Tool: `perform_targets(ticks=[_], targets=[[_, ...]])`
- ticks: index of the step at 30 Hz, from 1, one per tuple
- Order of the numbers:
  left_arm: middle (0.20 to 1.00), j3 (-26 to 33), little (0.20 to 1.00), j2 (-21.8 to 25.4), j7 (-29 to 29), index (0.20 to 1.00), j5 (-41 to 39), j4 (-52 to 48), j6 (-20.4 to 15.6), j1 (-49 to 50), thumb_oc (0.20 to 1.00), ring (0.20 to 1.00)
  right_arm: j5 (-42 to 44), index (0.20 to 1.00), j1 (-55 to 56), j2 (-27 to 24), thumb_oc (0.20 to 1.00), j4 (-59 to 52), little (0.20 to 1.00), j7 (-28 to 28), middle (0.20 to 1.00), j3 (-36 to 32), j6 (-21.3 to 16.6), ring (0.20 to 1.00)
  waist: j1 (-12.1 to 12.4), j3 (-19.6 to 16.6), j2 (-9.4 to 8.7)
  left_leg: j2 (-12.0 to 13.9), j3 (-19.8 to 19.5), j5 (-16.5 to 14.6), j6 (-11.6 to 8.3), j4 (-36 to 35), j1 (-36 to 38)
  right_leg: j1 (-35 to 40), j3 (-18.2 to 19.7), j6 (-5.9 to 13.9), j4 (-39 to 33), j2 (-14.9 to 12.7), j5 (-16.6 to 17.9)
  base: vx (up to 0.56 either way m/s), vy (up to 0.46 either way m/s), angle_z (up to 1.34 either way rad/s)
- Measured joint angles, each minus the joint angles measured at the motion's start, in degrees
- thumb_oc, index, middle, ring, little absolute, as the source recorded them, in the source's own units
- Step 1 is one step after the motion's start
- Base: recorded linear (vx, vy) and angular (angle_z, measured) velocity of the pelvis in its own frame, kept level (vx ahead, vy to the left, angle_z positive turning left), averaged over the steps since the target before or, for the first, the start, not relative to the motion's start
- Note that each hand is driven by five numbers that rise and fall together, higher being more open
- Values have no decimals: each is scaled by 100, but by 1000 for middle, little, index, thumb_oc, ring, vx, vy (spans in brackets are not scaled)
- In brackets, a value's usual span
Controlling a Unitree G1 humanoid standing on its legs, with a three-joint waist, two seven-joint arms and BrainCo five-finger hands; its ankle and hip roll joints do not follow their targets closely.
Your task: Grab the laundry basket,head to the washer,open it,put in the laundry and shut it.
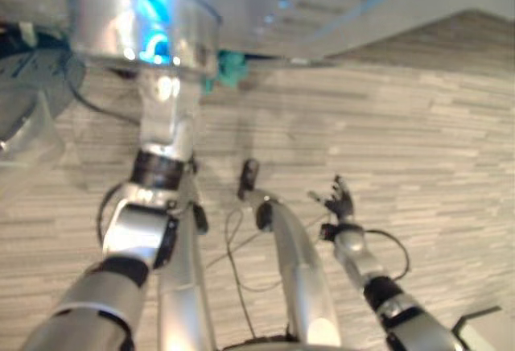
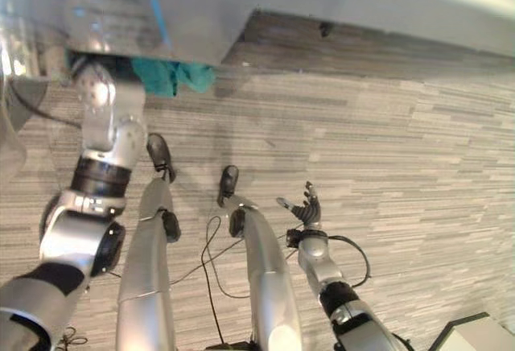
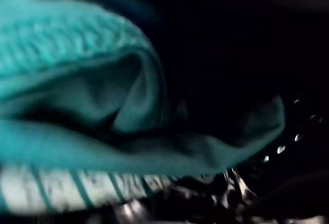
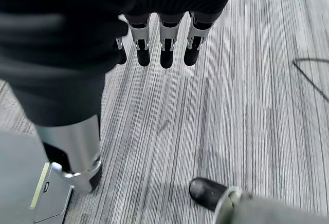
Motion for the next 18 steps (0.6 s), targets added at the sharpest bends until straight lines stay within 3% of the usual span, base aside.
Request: perform_targets(ticks=[5,11,18], targets=[[200,-276,200,-8,-228,200,-596,756,-36,-1087,200,200,-143,1000,-13,-183,1000,-216,1000,27,1000,59,47,1000,-239,-12,-17,12,-17,6,9,-71,-71,-21,63,94,-284,55,182,1,41,-9],[200,-297,200,446,-305,200,-1087,1184,-115,-1600,200,200,-180,1000,-6,-480,1000,-395,1000,93,1000,125,101,1000,-422,-12,-18,49,80,18,27,-138,-81,-19,223,168,-596,118,428,2,47,-16],[200,-321,200,591,-490,200,-1543,1469,-121,-1998,200,200,-231,1000,42,-810,1000,-531,1000,130,1000,-58,217,1000,-516,-13,-18,38,179,53,76,-215,-100,-120,349,212,-674,120,554,13,39,-8]])
